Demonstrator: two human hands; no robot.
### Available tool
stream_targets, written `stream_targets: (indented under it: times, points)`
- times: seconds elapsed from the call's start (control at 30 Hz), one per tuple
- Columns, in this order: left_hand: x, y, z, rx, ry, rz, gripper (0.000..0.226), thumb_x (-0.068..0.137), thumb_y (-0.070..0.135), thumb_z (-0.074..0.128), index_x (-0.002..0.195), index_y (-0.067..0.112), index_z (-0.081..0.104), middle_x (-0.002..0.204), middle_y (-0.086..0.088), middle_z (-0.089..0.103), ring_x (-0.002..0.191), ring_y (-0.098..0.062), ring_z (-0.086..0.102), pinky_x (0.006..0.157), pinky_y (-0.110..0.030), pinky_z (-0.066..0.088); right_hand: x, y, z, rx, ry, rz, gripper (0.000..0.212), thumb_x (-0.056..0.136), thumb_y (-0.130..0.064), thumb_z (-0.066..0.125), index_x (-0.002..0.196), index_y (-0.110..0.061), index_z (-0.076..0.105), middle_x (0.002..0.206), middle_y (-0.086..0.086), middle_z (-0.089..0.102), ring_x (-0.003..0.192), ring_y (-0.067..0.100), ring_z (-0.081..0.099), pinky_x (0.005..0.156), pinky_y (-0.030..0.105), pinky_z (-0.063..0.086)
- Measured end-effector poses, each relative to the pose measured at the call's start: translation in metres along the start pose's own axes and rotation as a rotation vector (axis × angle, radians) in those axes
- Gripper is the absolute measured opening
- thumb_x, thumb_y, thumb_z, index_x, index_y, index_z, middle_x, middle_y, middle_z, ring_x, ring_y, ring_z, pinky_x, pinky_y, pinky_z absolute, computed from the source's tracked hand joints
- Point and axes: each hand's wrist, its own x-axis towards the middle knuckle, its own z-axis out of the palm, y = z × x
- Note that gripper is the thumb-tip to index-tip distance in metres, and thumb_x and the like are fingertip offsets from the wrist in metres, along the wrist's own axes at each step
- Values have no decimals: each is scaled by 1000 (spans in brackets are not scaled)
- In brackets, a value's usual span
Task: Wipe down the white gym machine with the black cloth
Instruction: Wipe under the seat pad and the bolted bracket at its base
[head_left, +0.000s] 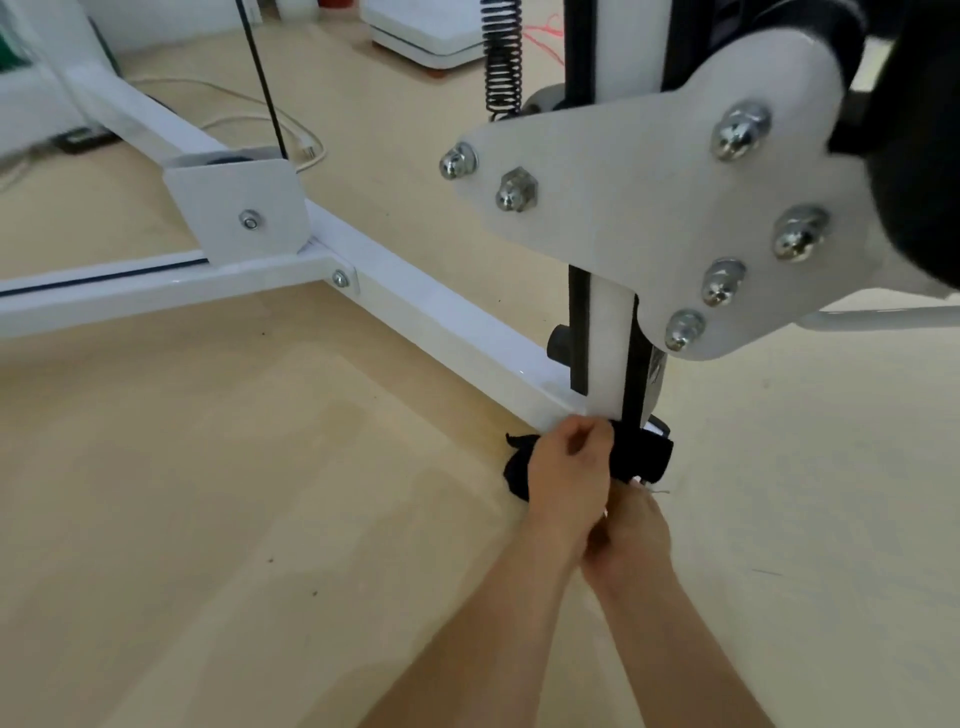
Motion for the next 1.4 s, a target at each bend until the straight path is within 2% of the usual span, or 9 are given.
stream_targets:
  times: [0.17,0.4,0.6,0.77,0.9,1.0,1.07,1.23,1.4]
  points:
    - [1,47,-34,-301,89,-54,20,94,13,52,102,0,65,99,-22,71,85,-29,71,73,-37,59,-26,-28,36,-157,-112,-100,26,96,6,50,91,-18,58,85,1,60,73,12,60,70,25,50]
    - [-34,72,-52,-134,113,-2,11,101,11,50,98,5,59,98,-12,67,82,-19,67,67,-27,56,-59,-33,51,91,-188,125,13,99,-11,54,99,-16,66,92,3,69,87,16,64,67,27,58]
    - [-54,106,-57,70,102,106,26,90,-10,43,88,5,64,80,-15,65,74,-21,63,73,-36,57,-100,-66,93,101,-359,20,28,98,-18,53,122,-10,65,115,15,71,102,28,67,80,36,51]
    - [-76,139,-59,131,103,183,25,95,13,48,89,12,72,85,-12,73,79,-24,65,77,-38,52,-140,-77,93,35,-464,-14,15,98,-12,55,102,-14,69,103,8,75,95,18,69,83,34,50]
    - [-88,180,-57,232,88,305,23,98,26,55,92,13,73,86,-10,74,81,-20,67,73,-36,52,-174,-86,120,33,-562,-126,26,99,-10,51,110,-20,72,107,3,75,102,14,70,94,35,50]
    - [-92,217,-54,239,85,337,22,95,6,53,102,11,73,90,-11,75,86,-24,72,74,-31,57,-194,-94,156,-57,-534,-244,29,101,-17,47,124,-25,63,115,2,70,113,19,63,102,41,47]
    - [-96,243,-53,182,62,333,25,95,-2,43,105,-1,66,81,-10,73,75,-21,71,68,-24,57,-204,-101,181,-102,-541,-286,30,103,-22,44,131,-29,53,117,-1,65,111,14,60,94,29,46]
    - [-100,304,-52,66,30,469,23,100,4,41,97,8,64,62,4,69,55,-8,65,54,-17,50,-215,-133,234,-182,-657,-529,50,103,-27,45,151,-25,33,135,-8,49,123,6,46,99,20,32]
    - [-109,272,-64,434,51,396,31,94,-1,51,104,18,73,86,0,76,83,-17,71,72,-26,58,-215,-121,197,-227,-533,-360,66,94,-10,52,152,-35,32,131,-5,55,114,13,52,99,27,38]
